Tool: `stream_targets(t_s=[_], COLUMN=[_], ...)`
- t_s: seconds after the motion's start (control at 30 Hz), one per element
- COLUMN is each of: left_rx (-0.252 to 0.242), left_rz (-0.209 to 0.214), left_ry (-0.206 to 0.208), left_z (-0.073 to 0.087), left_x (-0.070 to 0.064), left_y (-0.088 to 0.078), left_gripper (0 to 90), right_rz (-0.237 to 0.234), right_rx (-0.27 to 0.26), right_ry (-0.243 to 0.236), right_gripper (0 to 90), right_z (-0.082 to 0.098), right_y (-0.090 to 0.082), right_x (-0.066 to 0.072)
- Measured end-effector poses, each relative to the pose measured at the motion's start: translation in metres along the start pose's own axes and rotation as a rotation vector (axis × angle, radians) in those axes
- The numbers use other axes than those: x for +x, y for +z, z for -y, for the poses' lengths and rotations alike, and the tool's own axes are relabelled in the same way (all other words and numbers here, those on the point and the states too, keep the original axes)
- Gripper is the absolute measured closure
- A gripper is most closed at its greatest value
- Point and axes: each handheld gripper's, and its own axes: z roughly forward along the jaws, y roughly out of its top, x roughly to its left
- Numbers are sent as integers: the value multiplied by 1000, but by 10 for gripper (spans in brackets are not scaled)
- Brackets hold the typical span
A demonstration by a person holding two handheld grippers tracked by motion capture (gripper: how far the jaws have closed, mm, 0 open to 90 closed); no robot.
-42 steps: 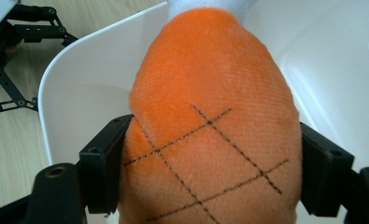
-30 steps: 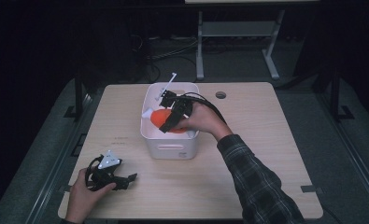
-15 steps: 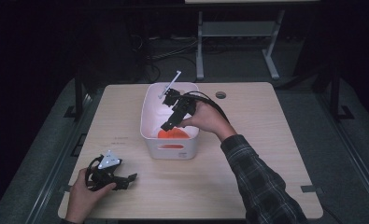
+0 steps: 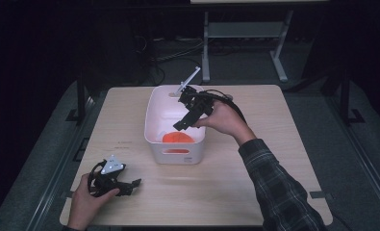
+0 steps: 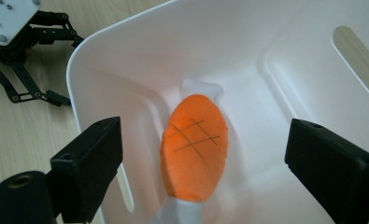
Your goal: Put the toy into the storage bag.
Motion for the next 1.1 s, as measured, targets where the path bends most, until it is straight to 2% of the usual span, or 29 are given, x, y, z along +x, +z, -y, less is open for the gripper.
stream_targets(t_s=[0.17,0.4,0.87,1.1], left_rx=[1,2,0,0], left_rz=[-1,0,-1,-1], left_ry=[2,1,-1,0], left_z=[0,0,0,0], left_x=[0,0,0,0], left_y=[0,0,0,0], left_gripper=[126,126,126,126], right_rz=[16,27,49,60], right_rx=[-18,-33,-92,-94], right_ry=[6,21,48,57], right_gripper=[108,100,90,83], right_z=[8,19,53,68], right_y=[-15,-25,-53,-60], right_x=[-1,-3,-3,-3])
